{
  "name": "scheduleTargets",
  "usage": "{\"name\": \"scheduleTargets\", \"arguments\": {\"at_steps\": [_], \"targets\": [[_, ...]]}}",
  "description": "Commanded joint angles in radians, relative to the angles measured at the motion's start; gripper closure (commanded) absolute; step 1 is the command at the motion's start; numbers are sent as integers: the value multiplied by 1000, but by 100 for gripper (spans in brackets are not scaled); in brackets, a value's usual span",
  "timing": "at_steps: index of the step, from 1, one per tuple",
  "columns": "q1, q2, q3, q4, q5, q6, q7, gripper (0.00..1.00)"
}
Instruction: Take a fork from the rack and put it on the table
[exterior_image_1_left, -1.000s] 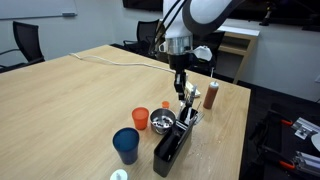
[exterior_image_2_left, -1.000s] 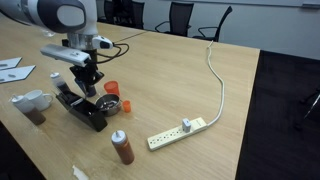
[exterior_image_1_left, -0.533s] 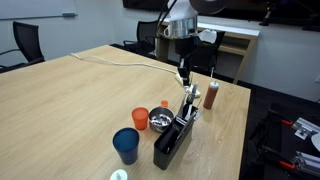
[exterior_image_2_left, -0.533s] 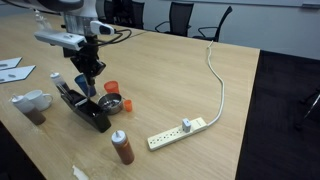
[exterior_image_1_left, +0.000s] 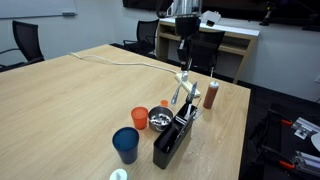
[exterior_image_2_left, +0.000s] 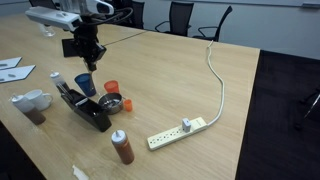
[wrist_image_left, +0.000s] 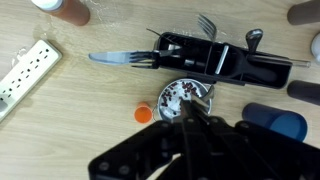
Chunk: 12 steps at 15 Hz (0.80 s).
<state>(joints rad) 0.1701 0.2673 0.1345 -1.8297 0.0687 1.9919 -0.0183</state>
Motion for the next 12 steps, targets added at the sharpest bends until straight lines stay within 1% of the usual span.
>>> {"name": "scheduleTargets", "arguments": {"at_steps": [1, 6, 9, 12], "targets": [[-33, -49, 5, -29, 75, 21, -19, 99], [-68, -192, 0, -110, 224, -15, -19, 99], [-62, -306, -7, -186, 253, -62, 8, 99], [-55, -435, -10, -294, 258, -117, 40, 99]]}}
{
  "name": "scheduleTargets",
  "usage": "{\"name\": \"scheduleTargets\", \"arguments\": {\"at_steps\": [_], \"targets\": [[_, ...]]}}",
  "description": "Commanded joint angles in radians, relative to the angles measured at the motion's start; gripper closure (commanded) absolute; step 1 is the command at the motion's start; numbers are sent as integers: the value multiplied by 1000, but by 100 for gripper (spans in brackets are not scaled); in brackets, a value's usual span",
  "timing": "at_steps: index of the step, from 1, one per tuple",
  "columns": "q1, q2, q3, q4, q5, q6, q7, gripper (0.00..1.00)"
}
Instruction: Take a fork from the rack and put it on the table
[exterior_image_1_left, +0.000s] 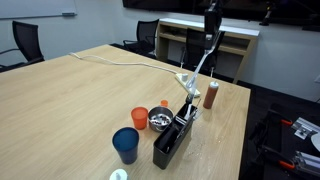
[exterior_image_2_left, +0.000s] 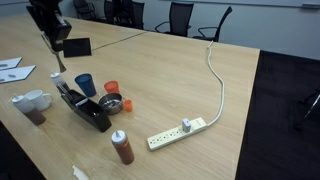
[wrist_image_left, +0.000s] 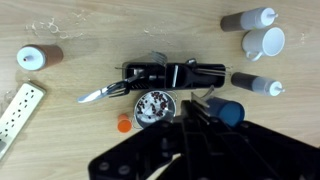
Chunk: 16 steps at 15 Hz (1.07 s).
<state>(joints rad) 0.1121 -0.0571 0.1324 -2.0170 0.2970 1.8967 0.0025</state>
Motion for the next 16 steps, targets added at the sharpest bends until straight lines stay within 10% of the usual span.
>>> {"name": "scheduleTargets", "arguments": {"at_steps": [1, 7, 16], "targets": [[5, -148, -10, -140, 40, -41, 23, 99], [25, -248, -46, -376, 326, -34, -81, 99], [40, -155, -42, -566, 358, 365, -277, 99]]}}
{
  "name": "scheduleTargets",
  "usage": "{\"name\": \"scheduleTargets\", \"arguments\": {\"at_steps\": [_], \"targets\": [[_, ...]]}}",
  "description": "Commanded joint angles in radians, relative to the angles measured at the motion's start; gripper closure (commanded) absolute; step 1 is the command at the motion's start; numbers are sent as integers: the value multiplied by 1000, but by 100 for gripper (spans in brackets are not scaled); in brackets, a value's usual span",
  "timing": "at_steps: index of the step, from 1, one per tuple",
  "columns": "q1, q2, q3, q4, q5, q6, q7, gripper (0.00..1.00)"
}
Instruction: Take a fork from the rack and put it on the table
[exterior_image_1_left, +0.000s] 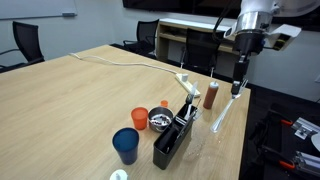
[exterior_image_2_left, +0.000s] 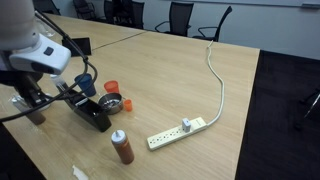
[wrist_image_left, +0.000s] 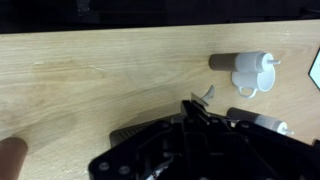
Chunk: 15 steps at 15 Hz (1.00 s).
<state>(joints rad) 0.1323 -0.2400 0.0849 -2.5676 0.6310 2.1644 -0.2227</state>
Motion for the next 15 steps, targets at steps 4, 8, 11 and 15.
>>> {"name": "scheduleTargets", "arguments": {"at_steps": [4, 8, 11, 15], "targets": [[42, 119, 11, -12, 24, 166, -95, 99], [25, 188, 8, 10, -22, 155, -81, 99], [21, 222, 4, 20, 39, 128, -133, 99], [6, 252, 2, 31, 71, 44, -155, 99]]}}
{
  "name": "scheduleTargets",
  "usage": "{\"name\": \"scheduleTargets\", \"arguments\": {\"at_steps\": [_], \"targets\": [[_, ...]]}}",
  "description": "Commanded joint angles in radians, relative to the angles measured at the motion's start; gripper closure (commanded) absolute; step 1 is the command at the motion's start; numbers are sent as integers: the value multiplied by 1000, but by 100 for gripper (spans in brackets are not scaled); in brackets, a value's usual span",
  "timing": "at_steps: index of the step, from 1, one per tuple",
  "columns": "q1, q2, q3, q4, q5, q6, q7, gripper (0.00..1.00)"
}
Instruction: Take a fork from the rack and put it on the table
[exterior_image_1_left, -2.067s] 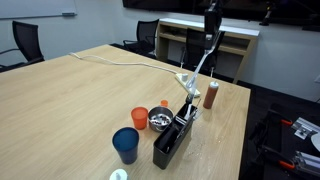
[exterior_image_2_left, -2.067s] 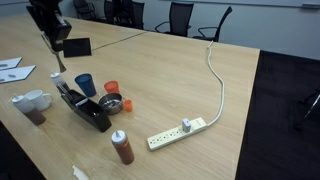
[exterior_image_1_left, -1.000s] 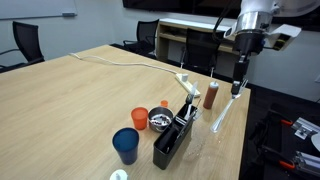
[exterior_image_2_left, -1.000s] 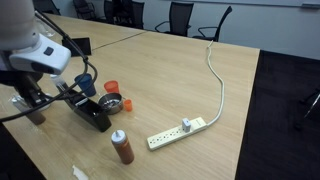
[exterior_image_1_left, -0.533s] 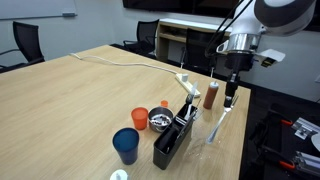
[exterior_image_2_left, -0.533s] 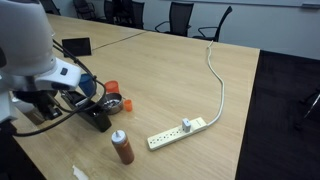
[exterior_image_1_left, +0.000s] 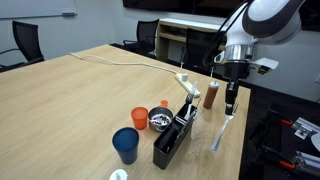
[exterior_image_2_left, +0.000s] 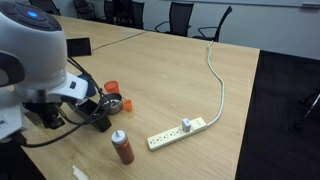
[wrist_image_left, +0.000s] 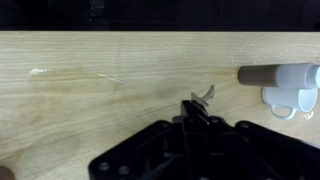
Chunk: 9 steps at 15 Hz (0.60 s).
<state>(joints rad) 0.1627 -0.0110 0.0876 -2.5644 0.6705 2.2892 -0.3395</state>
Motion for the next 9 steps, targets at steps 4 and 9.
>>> {"name": "scheduleTargets", "arguments": {"at_steps": [4, 9], "targets": [[-39, 51, 1, 46, 8, -178, -23, 99], [-37, 45, 11, 44, 3, -156, -5, 96]]}}
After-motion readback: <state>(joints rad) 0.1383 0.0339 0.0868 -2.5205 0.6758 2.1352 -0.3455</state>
